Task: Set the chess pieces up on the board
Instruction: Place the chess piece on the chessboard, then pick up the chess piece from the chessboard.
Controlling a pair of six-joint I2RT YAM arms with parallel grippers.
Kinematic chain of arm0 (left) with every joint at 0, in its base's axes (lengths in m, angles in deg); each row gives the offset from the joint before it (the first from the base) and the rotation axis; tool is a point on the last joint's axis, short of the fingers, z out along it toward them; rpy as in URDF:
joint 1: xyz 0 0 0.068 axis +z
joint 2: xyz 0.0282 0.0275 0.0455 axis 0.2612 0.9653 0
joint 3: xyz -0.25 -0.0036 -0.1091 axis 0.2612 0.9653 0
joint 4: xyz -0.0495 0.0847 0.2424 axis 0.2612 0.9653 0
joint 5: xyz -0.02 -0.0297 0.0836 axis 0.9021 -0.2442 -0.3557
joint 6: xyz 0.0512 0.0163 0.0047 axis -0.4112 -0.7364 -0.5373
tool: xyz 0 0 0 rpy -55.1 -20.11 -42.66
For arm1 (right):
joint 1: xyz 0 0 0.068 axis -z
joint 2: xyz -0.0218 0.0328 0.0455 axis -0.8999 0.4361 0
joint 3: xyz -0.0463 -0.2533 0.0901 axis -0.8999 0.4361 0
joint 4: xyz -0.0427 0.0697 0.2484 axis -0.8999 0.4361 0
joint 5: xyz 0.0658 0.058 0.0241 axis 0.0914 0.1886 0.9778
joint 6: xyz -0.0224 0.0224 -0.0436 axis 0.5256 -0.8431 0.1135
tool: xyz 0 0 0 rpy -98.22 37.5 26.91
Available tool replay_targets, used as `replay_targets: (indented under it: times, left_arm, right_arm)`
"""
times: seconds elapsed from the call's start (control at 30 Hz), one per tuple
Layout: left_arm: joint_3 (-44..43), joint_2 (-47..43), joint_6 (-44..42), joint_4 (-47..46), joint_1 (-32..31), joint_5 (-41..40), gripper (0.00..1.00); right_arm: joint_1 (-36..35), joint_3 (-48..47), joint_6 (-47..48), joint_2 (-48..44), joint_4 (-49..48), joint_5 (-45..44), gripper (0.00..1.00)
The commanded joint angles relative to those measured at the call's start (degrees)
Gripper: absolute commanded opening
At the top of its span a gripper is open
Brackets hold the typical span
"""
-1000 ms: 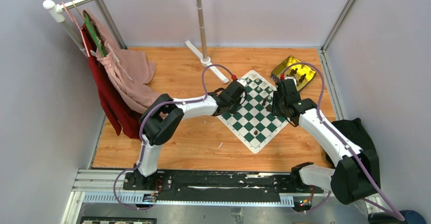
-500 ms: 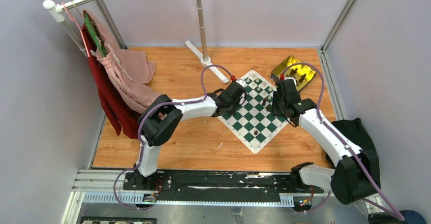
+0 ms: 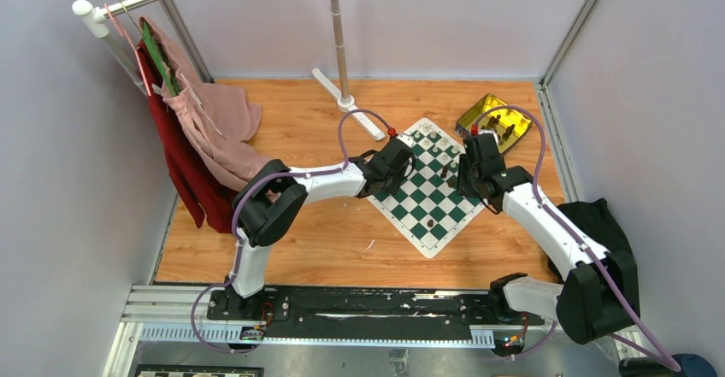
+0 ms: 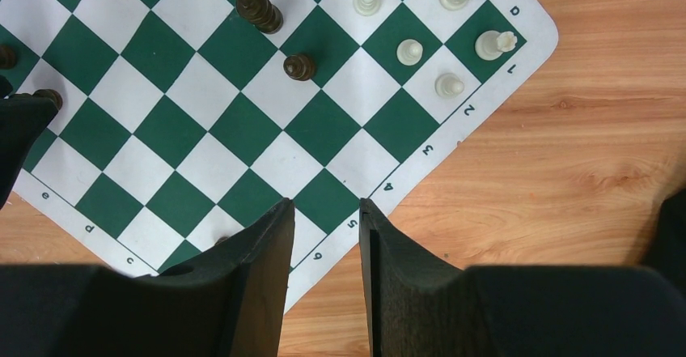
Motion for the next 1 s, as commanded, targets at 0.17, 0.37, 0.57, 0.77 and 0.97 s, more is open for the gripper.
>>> replay_targets:
  times: [0.17, 0.37, 0.57, 0.77, 0.97]
  left_arm:
    - [-1.8, -1.8, -0.2, 2.3, -0.6, -2.0, 0.39]
    - [-2.8, -4.5, -0.9, 3.6, -1.0, -2.9, 0.39]
    - [-3.0, -9.6, -1.2, 5.4, -2.2, -4.2, 0.48]
    - [-2.3, -15.7, -1.9, 7.7, -4.1, -5.8, 0.66]
    - [2.6, -24.4, -0.6, 8.1, -4.8, -5.2, 0.77]
  right_arm:
    - [0.6, 0.1, 0.1, -0.3, 1.1, 0.6, 0.40]
    - [0.6, -1.3, -0.1, -0.3, 1.7, 0.9, 0.40]
    - [-0.1, -4.2, 0.3, 1.2, 2.1, 0.1, 0.42]
    - [-0.2, -8.3, 1.7, 6.2, 1.9, -0.1, 0.48]
    - [-0.2, -13.1, 5.2, 14.3, 0.3, 0.3, 0.54]
